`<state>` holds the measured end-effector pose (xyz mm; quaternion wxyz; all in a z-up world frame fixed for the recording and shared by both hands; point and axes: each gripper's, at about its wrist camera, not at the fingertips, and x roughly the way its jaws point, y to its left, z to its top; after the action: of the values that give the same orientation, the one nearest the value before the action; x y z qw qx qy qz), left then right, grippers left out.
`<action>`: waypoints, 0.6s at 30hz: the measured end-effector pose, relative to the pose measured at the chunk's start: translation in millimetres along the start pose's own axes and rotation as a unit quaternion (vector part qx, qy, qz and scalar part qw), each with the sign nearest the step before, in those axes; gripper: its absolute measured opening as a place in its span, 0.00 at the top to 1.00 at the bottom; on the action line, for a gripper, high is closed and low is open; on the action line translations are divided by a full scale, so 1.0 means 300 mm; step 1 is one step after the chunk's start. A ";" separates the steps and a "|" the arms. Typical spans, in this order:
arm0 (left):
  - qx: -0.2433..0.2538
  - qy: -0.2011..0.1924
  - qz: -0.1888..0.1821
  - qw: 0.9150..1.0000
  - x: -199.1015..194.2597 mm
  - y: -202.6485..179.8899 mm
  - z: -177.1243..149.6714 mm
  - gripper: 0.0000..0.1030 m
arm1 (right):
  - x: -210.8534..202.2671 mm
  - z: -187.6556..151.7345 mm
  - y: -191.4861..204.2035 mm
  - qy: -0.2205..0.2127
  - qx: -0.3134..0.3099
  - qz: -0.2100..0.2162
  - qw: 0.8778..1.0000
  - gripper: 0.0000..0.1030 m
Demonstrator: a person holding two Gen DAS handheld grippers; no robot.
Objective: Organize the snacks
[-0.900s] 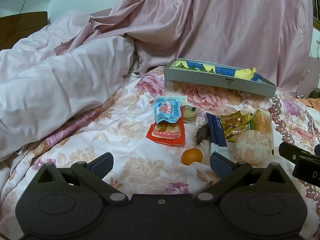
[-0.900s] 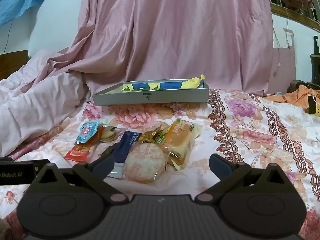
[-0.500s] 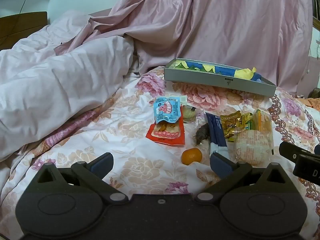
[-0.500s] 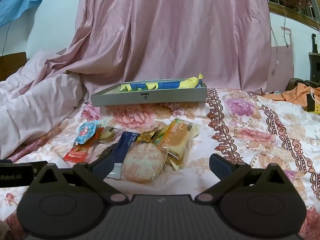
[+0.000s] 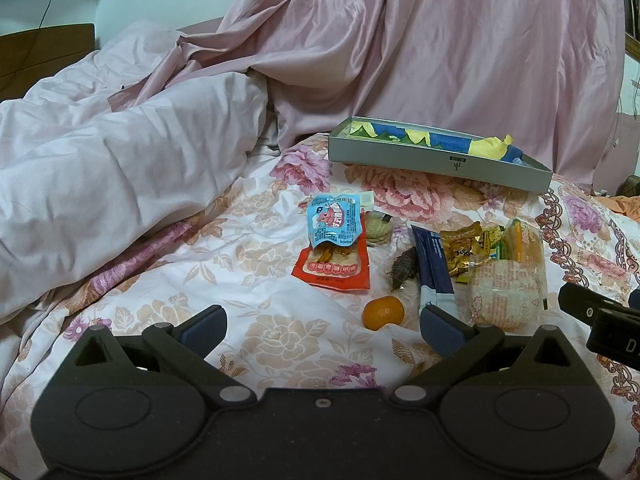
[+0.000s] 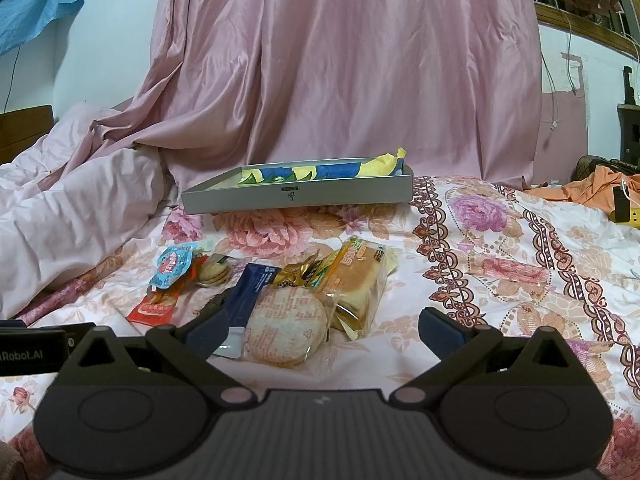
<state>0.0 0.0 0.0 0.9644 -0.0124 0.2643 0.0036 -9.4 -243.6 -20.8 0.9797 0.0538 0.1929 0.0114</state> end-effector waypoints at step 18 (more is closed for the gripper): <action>0.000 0.000 0.000 1.000 0.000 0.000 0.000 0.01 | 0.005 -0.005 0.006 0.001 -0.001 0.001 1.000 0.00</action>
<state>-0.1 -0.1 0.0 0.9643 -0.0122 0.2644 0.0036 -8.8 -241.4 -22.6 0.9796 0.0533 0.1935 0.0125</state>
